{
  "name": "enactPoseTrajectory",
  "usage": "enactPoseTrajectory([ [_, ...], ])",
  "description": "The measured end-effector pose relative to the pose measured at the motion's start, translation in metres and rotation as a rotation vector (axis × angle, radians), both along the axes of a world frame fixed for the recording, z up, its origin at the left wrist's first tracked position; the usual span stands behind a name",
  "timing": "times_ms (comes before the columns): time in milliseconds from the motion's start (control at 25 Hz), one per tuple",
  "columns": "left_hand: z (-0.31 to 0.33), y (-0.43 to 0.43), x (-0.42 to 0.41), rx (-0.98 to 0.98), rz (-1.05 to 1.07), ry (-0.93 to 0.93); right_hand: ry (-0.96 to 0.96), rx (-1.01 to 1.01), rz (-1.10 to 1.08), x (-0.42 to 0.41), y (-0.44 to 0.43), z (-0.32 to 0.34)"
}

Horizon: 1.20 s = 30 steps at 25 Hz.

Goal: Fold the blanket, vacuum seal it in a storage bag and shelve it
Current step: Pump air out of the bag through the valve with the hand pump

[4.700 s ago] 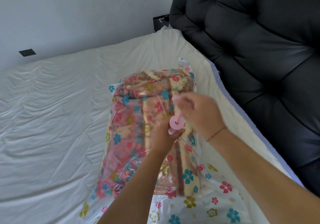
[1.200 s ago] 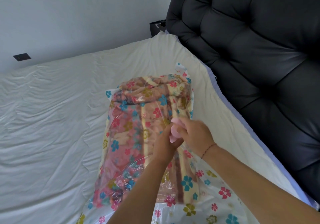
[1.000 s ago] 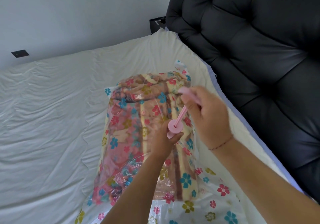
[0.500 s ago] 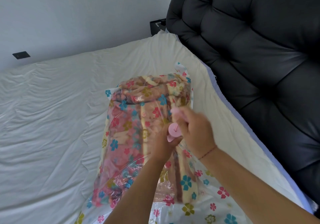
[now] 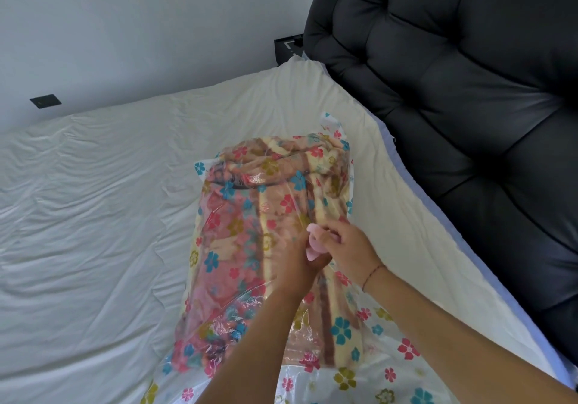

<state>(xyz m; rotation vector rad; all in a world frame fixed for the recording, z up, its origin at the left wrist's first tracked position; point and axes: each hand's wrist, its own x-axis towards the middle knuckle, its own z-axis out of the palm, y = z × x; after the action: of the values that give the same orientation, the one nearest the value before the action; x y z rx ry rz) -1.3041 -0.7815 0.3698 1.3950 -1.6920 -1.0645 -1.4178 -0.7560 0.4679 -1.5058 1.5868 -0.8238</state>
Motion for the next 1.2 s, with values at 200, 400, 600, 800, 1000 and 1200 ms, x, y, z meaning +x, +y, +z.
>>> enactPoseTrajectory([
  [200, 0.001, -0.007, 0.007, 0.023, 0.043, 0.004, -0.376, -0.323, 0.027, -0.014, -0.006, 0.082],
  [400, -0.003, -0.001, 0.002, 0.031, -0.005, -0.031, -0.174, 0.09, 0.081, -0.012, -0.009, 0.021],
  [600, 0.003, -0.006, 0.004, 0.02, 0.019, 0.002, -0.472, 0.04, 0.114, -0.036, -0.016, 0.08],
  [800, -0.001, -0.002, -0.001, 0.004, -0.002, -0.022, -0.207, 0.228, 0.106, -0.02, -0.014, 0.036],
  [1000, 0.002, -0.003, 0.001, 0.015, 0.021, 0.011, -0.361, 0.222, 0.229, -0.039, -0.02, 0.085],
  [1200, 0.0, 0.0, -0.001, 0.011, 0.015, 0.01, -0.27, 0.253, 0.181, -0.03, -0.013, 0.062],
])
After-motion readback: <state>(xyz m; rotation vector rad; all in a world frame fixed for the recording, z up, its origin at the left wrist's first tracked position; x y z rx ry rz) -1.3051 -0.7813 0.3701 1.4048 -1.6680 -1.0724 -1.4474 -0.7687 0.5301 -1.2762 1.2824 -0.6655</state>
